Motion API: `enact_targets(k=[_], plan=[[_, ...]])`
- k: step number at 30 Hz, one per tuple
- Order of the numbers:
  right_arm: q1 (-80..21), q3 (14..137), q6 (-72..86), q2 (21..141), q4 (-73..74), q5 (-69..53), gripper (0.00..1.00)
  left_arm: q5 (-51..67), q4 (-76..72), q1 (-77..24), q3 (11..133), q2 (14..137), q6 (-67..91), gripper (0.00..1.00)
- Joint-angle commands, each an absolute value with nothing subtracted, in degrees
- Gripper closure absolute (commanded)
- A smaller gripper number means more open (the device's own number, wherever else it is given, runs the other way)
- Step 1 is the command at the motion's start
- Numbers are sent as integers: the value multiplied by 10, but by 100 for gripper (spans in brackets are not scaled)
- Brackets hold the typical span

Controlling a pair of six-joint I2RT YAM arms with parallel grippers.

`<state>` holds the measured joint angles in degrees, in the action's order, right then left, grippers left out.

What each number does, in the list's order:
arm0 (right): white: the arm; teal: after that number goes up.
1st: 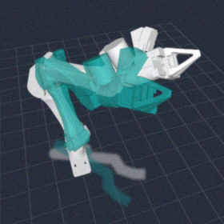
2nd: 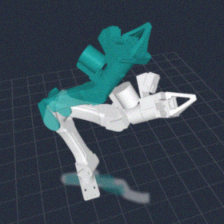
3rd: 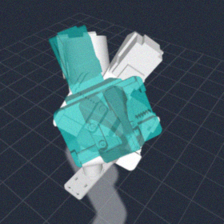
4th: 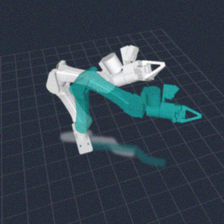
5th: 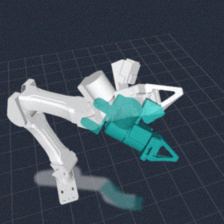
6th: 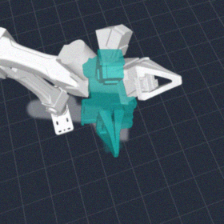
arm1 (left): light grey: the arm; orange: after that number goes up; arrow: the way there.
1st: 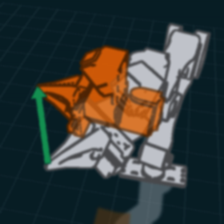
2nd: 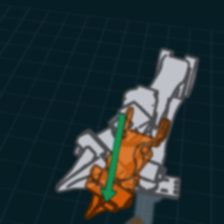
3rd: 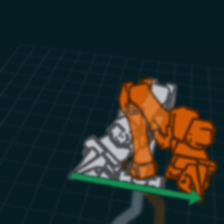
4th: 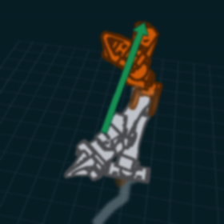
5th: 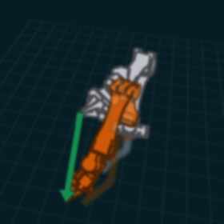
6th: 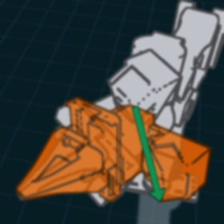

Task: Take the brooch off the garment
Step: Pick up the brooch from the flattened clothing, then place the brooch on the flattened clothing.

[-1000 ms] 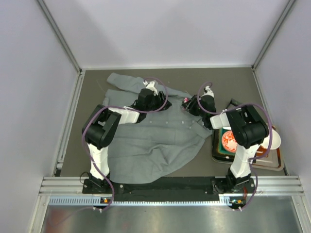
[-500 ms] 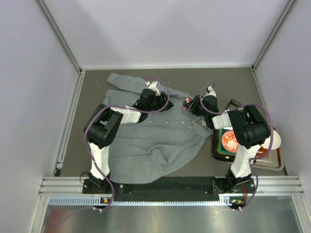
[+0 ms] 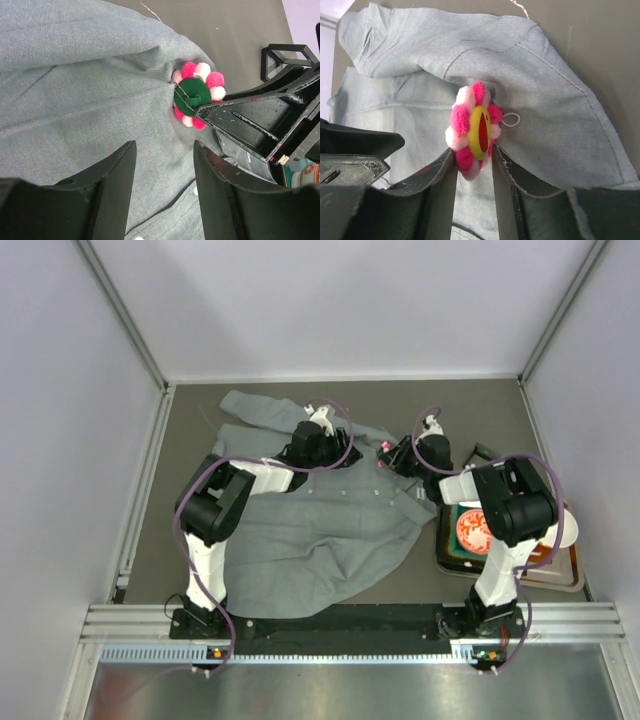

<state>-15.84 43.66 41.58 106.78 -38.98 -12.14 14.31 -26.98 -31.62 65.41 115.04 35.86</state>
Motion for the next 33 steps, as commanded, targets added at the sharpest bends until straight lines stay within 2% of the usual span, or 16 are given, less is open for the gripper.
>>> enact_targets(k=[1,11,18,26,33], plan=[[-153,475,377,1076,-396,-158,70,151,-296,-318,671,1156,352,46],[-152,516,399,1112,-410,-205,75,153,-296,-319,670,1155,351,46],[-142,496,457,1124,-475,-230,78,155,-295,-319,671,1156,351,46],[-128,499,411,1103,-390,-192,66,197,-283,-319,704,1191,366,46],[-128,512,379,1093,-353,-174,66,198,-284,-319,704,1193,367,46]])
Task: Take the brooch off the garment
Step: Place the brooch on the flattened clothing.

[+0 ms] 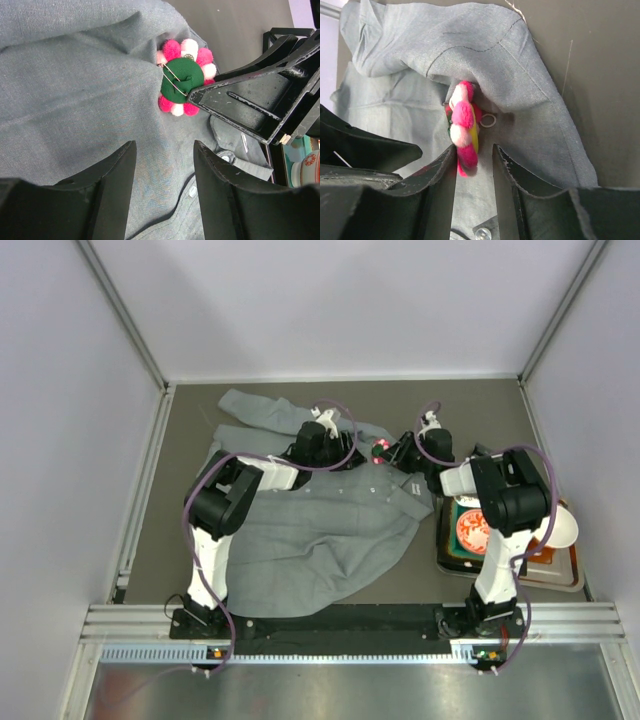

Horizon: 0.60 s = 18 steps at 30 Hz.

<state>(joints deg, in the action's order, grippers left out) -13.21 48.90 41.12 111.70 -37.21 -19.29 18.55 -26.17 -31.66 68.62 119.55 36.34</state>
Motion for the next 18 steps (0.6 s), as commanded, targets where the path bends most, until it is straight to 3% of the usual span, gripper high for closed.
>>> enact_targets(k=[1,14,18], plan=[[-128,512,377,1092,-353,-174,66,196,-284,-319,705,1193,367,46],[-128,525,374,1087,-361,-182,60,196,-282,-320,706,1195,369,46],[-127,524,367,1085,-360,-184,53,192,-281,-320,707,1191,364,46]])
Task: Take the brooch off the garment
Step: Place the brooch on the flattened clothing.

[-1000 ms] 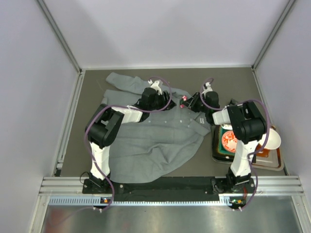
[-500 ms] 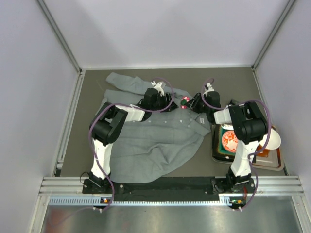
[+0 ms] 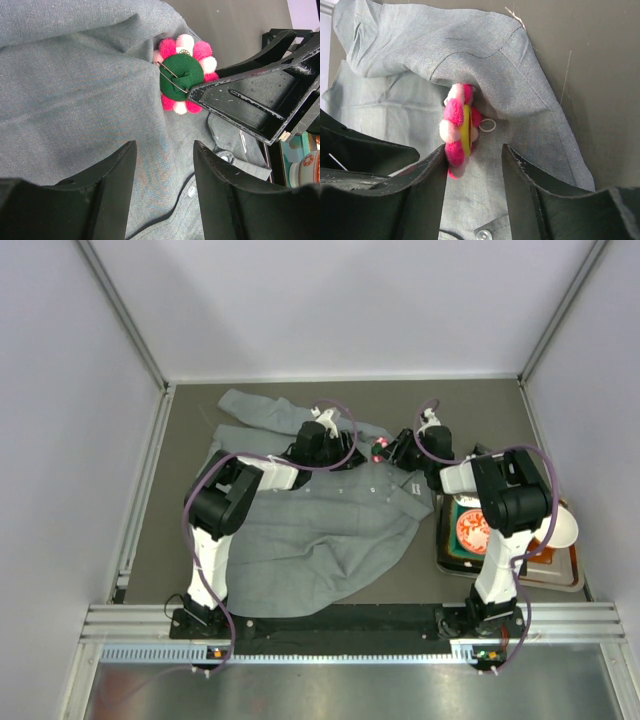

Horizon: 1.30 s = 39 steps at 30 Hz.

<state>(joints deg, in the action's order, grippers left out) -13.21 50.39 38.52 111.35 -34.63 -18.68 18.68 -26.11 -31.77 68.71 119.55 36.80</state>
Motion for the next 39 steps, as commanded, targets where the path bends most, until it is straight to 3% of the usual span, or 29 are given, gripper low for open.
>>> enact_targets(k=[1,14,17,18,22,26,32,39], plan=[[-127,525,367,1085,-361,-184,52,192,-278,-319,708,1191,360,46],[-133,570,347,1087,-304,-178,51,153,-209,-317,880,1215,367,45],[-133,571,340,1087,-311,-174,57,139,-203,-316,874,1223,343,45],[-132,581,338,1092,-310,-177,64,137,-205,-313,871,1227,342,45],[-134,592,337,1106,-307,-190,78,177,-238,-301,850,1231,353,45],[-134,580,338,1100,-317,-185,84,183,-241,-301,813,1216,333,44],[-134,577,320,1097,-309,-195,83,199,-261,-304,793,1221,337,45],[-136,582,301,1100,-305,-205,73,213,-275,-304,795,1240,364,46]])
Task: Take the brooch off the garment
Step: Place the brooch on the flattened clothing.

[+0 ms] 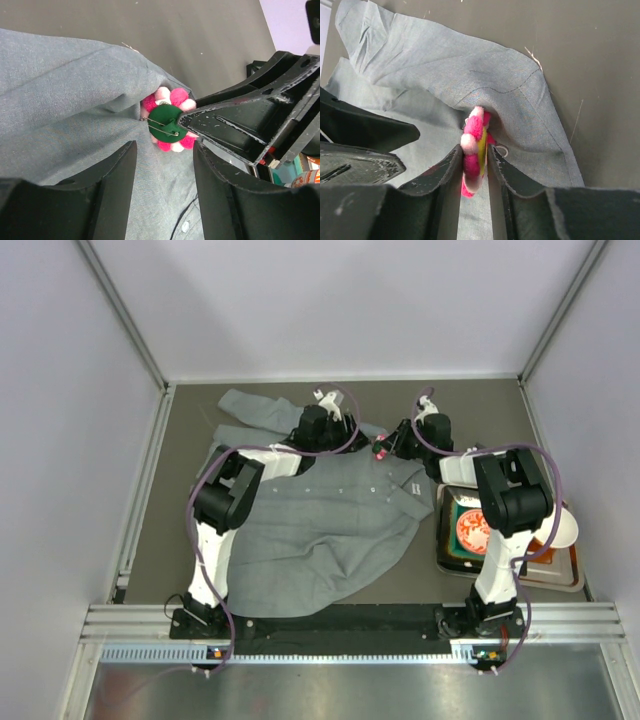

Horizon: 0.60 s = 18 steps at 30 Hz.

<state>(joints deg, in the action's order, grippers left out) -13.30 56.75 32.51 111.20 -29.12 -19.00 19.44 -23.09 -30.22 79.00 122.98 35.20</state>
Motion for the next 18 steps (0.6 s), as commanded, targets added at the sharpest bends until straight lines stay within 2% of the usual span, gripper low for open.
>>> enact_targets(k=[1,11,18], plan=[[-138,582,300,1100,-305,-206,72,213,-275,-304,795,1240,363,46],[-148,559,321,1071,-339,-235,59,203,-270,-303,793,1238,357,48],[-168,575,385,1106,-401,-274,56,136,-279,-301,740,1180,325,46]])
